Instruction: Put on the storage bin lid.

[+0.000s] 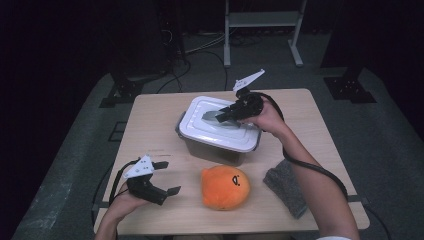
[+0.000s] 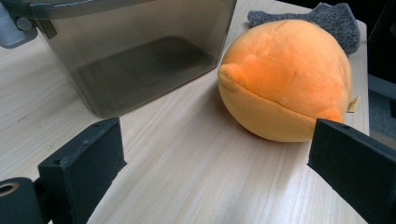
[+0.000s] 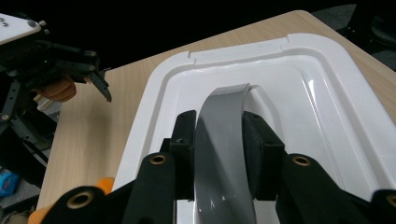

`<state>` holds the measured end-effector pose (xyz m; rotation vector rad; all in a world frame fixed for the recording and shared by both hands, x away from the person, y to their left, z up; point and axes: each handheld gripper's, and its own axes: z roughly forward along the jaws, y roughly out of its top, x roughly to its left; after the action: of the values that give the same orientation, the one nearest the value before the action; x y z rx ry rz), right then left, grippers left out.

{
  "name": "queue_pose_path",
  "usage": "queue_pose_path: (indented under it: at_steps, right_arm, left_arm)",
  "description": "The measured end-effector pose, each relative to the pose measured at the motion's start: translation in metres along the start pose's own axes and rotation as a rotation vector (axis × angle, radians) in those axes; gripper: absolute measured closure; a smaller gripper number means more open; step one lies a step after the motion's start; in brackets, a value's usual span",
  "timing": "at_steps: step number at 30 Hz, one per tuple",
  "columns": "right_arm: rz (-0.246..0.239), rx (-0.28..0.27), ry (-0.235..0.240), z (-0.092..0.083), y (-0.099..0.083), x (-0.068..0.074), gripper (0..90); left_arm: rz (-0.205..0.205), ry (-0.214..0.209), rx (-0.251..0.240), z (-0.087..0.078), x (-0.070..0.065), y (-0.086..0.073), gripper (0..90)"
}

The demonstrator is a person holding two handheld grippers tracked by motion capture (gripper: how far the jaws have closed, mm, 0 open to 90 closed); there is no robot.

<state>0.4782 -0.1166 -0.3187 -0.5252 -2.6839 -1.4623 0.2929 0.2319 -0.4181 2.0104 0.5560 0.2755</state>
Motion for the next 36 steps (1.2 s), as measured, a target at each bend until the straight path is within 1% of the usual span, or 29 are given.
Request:
queue_pose_path:
  at_steps: [2, 4, 5, 7, 8, 9, 11, 12, 13, 15, 17, 18, 20, 22, 23, 24, 25, 27, 28, 29, 30, 31, 33, 34, 36]
  right_arm:
    - [0.000, -0.012, -0.007, -0.011, -0.002, 0.003, 66.8]
    - [0.003, -0.015, -0.007, -0.014, -0.002, 0.003, 66.8]
    - [0.003, -0.026, -0.012, -0.023, -0.005, 0.006, 66.8]
    - [0.007, -0.027, -0.020, -0.031, -0.007, 0.008, 66.8]
    - [0.007, -0.027, -0.020, -0.031, -0.007, 0.008, 66.8]
    - [0.008, -0.027, -0.027, -0.040, -0.009, 0.012, 66.8]
    - [0.008, -0.029, -0.028, -0.043, -0.010, 0.013, 66.8]
    - [0.011, -0.038, -0.032, -0.053, -0.014, 0.015, 66.8]
    - [0.014, -0.042, -0.034, -0.057, -0.016, 0.017, 66.8]
    - [0.015, -0.046, -0.035, -0.060, -0.017, 0.017, 66.8]
    - [0.023, -0.052, -0.047, -0.070, -0.023, 0.020, 66.8]
    - [0.029, -0.055, -0.058, -0.079, -0.029, 0.022, 66.8]
    - [0.036, -0.059, -0.066, -0.087, -0.035, 0.025, 66.8]
    - [0.039, -0.061, -0.069, -0.090, -0.038, 0.026, 66.8]
    - [0.046, -0.065, -0.077, -0.099, -0.045, 0.029, 66.8]
    - [0.046, -0.065, -0.077, -0.099, -0.045, 0.029, 66.8]
    - [0.049, -0.067, -0.088, -0.107, -0.052, 0.032, 66.8]
    - [0.057, -0.074, -0.096, -0.114, -0.059, 0.034, 66.8]
    - [0.057, -0.074, -0.096, -0.114, -0.059, 0.034, 66.8]
    - [0.067, -0.085, -0.102, -0.124, -0.066, 0.036, 66.8]
    - [0.067, -0.085, -0.102, -0.124, -0.066, 0.036, 66.8]
    - [0.074, -0.095, -0.113, -0.132, -0.073, 0.039, 66.8]
    - [0.078, -0.097, -0.122, -0.139, -0.079, 0.040, 66.8]
    - [0.078, -0.097, -0.122, -0.139, -0.079, 0.040, 66.8]
    - [0.088, -0.102, -0.133, -0.147, -0.086, 0.043, 66.8]
  left_arm:
    - [0.001, 0.005, -0.001, -0.001, 0.001, 0.000, 2.8]
    - [-0.005, 0.005, -0.010, -0.002, 0.001, 0.000, 2.8]
    - [-0.012, 0.004, -0.017, -0.003, 0.001, 0.000, 2.8]
    - [-0.009, 0.008, -0.018, -0.003, 0.002, 0.000, 2.8]
    - [-0.009, 0.008, -0.018, -0.003, 0.002, 0.000, 2.8]
    - [-0.012, 0.010, -0.017, -0.003, 0.002, 0.000, 2.8]
    - [-0.012, 0.010, -0.016, -0.003, 0.002, 0.000, 2.8]
    - [-0.013, 0.009, -0.016, -0.003, 0.002, 0.000, 2.8]
    - [-0.011, 0.010, -0.016, -0.003, 0.001, 0.000, 2.8]
    - [-0.010, 0.011, -0.016, -0.003, 0.001, 0.000, 2.8]
    - [-0.012, 0.011, -0.014, -0.003, 0.001, 0.000, 2.8]
    - [-0.010, 0.014, -0.011, -0.003, 0.001, 0.000, 2.8]
    - [-0.010, 0.015, -0.010, -0.004, 0.001, 0.000, 2.8]
    - [-0.011, 0.018, -0.013, -0.004, 0.001, 0.000, 2.8]
    - [-0.012, 0.021, -0.013, -0.005, 0.001, 0.000, 2.8]
    - [-0.012, 0.021, -0.013, -0.005, 0.001, 0.000, 2.8]
    - [-0.011, 0.021, -0.012, -0.004, 0.001, 0.000, 2.8]
    - [-0.007, 0.020, -0.006, -0.004, 0.000, -0.001, 2.8]
    - [-0.007, 0.020, -0.006, -0.004, 0.000, -0.001, 2.8]
    - [-0.008, 0.019, -0.006, -0.004, 0.000, -0.001, 2.7]
    - [-0.008, 0.019, -0.006, -0.004, 0.000, -0.001, 2.8]
    - [-0.007, 0.020, -0.006, -0.004, 0.000, -0.001, 2.7]
    - [-0.013, 0.021, -0.011, -0.004, 0.000, -0.001, 2.7]
    - [-0.013, 0.021, -0.011, -0.004, 0.000, -0.001, 2.7]
    - [-0.015, 0.022, -0.012, -0.004, 0.000, -0.001, 2.7]
